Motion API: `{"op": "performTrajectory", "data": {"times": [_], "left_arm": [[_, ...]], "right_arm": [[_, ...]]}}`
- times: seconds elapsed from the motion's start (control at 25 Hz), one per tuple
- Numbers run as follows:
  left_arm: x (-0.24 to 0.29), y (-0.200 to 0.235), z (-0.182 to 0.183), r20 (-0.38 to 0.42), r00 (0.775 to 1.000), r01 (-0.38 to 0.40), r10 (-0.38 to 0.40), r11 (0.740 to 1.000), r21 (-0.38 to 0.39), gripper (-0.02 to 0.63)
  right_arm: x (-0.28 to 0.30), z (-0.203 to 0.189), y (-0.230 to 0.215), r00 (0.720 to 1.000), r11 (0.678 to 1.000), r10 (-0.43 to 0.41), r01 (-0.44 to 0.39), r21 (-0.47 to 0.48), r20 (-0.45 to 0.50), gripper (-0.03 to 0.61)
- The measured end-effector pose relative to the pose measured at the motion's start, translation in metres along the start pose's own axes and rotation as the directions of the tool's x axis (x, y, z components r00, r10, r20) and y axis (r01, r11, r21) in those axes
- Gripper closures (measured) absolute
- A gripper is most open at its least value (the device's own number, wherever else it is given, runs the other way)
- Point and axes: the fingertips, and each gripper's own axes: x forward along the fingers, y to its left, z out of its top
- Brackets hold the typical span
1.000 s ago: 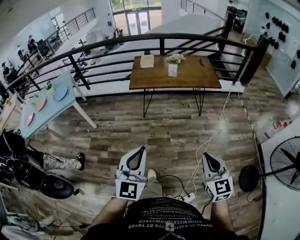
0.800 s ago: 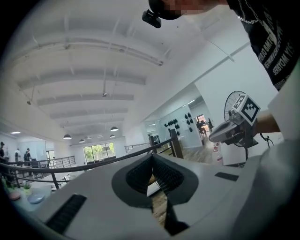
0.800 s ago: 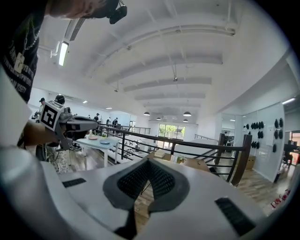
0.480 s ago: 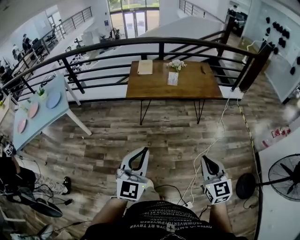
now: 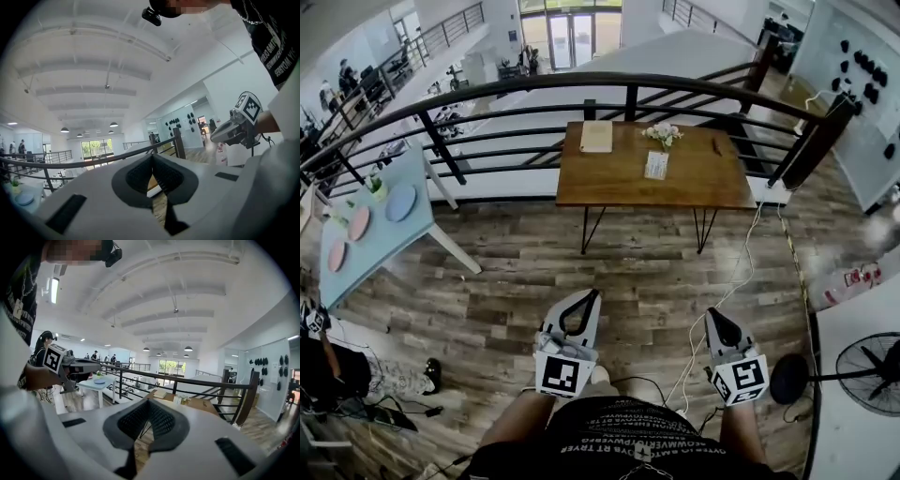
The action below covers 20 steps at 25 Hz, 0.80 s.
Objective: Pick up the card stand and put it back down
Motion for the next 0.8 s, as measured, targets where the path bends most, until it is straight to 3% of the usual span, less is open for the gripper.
{"op": "performTrajectory", "data": {"times": [0.2, 0.32, 0.52, 0.8], "left_arm": [[0.009, 0.041, 0.010, 0.068, 0.998, -0.015, 0.016, 1.000, -0.021, 0.589], [0.008, 0.062, 0.011, 0.063, 0.998, 0.012, -0.011, 1.000, -0.014, 0.589], [0.012, 0.068, 0.004, 0.060, 0.996, 0.066, -0.066, 0.998, 0.009, 0.588], [0.015, 0.072, -0.023, 0.038, 0.995, 0.091, -0.088, 0.994, -0.058, 0.588]], "right_arm": [[0.032, 0.025, 0.008, 1.000, 0.999, -0.008, 0.009, -0.051, 0.007, 0.565], [0.044, 0.041, 0.016, 0.999, 0.991, -0.024, 0.027, -0.128, 0.025, 0.565], [0.037, 0.052, 0.016, 0.998, 0.980, -0.062, 0.062, -0.191, 0.004, 0.565], [0.042, 0.053, 0.025, 0.997, 0.971, -0.066, 0.057, -0.233, -0.029, 0.565]]}}
